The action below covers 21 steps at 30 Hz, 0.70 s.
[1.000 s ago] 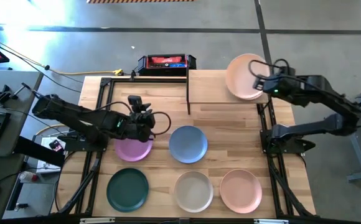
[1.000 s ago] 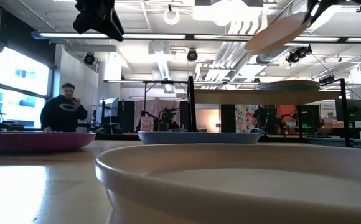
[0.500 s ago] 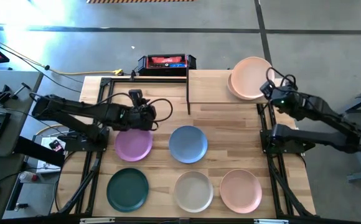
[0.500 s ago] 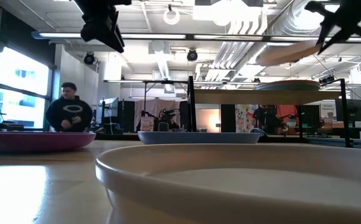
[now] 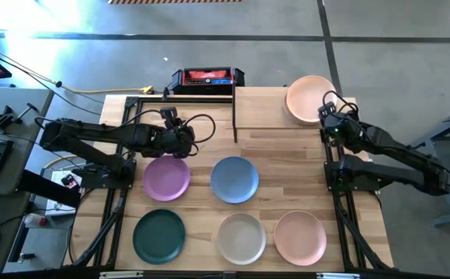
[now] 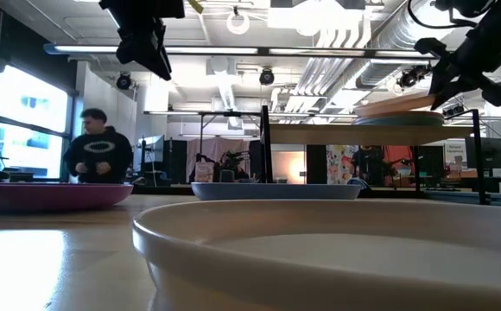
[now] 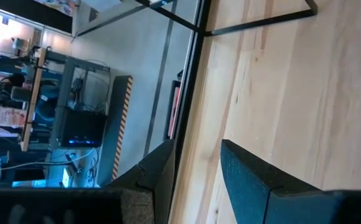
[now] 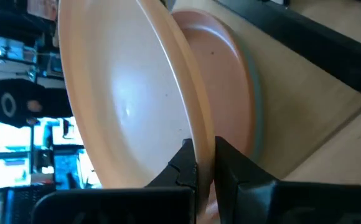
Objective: Place and stack plates onto a shelf
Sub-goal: Stack the light orange plate on top of the dark orange stacked plates on the shelf
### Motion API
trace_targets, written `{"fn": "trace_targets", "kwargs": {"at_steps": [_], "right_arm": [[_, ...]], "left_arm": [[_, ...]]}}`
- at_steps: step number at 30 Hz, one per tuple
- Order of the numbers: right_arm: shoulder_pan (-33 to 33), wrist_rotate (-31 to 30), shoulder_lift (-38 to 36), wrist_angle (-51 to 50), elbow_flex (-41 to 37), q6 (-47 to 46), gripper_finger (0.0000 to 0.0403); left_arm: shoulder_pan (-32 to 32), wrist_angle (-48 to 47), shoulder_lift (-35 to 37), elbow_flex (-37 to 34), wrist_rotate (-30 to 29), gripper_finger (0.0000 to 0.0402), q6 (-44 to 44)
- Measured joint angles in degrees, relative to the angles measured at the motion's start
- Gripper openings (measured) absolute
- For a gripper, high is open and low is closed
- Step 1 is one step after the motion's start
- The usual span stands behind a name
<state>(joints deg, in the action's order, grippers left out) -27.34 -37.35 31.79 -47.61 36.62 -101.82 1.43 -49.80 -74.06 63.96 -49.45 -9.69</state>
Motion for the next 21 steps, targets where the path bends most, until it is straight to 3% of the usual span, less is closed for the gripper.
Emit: {"fn": "trace_targets", "kwargs": {"at_steps": [21], "right_arm": [[-2.3,2.5,6.1,3.0,0.1,-3.4,0.0017]], "left_arm": [[-3.0,0.0,0.0,0.0,3.1,0.0119,0.0]]}}
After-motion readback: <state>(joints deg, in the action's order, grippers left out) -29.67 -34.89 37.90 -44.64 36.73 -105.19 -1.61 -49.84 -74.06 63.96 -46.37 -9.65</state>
